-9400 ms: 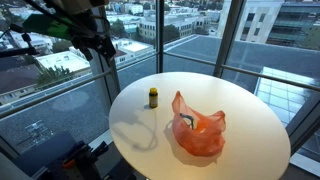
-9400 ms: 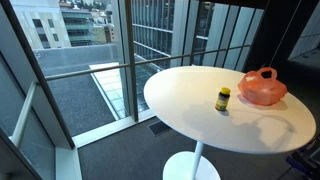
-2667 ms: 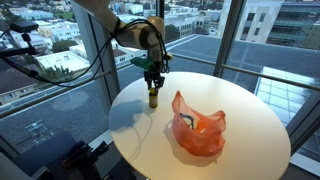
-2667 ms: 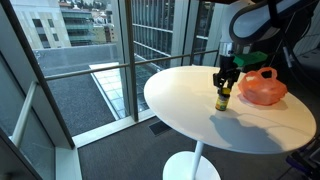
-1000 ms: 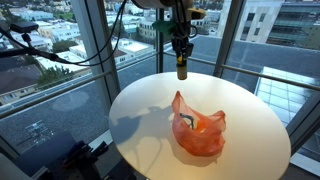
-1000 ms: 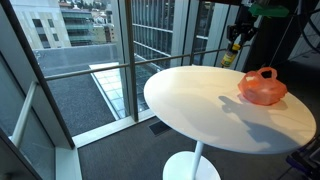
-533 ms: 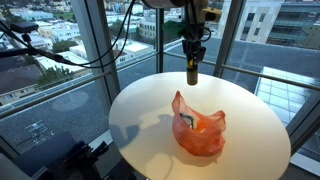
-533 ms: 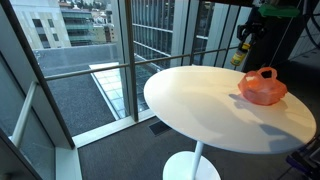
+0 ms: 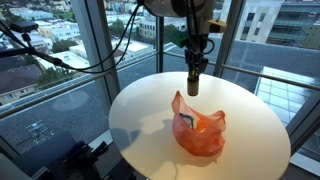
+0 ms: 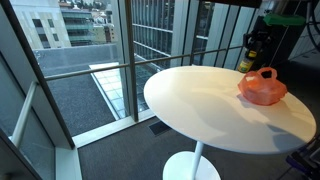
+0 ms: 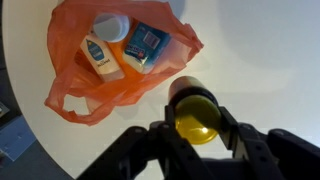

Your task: Put the bottle into the carrier bag

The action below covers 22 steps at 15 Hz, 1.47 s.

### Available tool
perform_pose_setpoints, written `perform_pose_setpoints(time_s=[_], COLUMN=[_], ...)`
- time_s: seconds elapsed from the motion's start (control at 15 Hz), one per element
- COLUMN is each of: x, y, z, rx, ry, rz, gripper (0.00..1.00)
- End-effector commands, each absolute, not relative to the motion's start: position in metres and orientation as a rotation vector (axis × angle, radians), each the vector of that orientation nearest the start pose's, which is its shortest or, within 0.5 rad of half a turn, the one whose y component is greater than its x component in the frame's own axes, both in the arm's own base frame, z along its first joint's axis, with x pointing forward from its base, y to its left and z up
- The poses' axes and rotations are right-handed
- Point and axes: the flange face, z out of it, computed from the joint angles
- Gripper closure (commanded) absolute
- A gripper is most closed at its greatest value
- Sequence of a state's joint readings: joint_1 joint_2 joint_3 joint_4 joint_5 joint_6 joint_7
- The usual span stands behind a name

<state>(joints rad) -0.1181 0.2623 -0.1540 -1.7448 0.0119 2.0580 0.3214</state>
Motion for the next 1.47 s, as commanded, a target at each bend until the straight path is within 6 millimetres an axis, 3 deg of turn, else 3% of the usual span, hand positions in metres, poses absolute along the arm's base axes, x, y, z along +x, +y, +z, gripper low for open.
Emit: perform_pose_setpoints(time_s=[0.0, 0.4, 0.47, 0.73, 0.8, 1.4], x=[0.594, 0.567, 0.581, 0.574, 0.574, 0.565], y=[-0.161, -0.158, -0.158, -0.157, -0.157, -0.189], z=[0.424, 0.408, 0.401, 0.402, 0.402, 0.399], rx=[-3.021, -3.011, -3.026, -3.024, -3.024, -3.013], ry=[0.911, 0.89, 0.915, 0.912, 0.911, 1.018], rz=[-0.058, 0.025, 0.039, 0.047, 0.046, 0.049], gripper=[0.8, 0.8, 0.55, 0.55, 0.8, 0.8])
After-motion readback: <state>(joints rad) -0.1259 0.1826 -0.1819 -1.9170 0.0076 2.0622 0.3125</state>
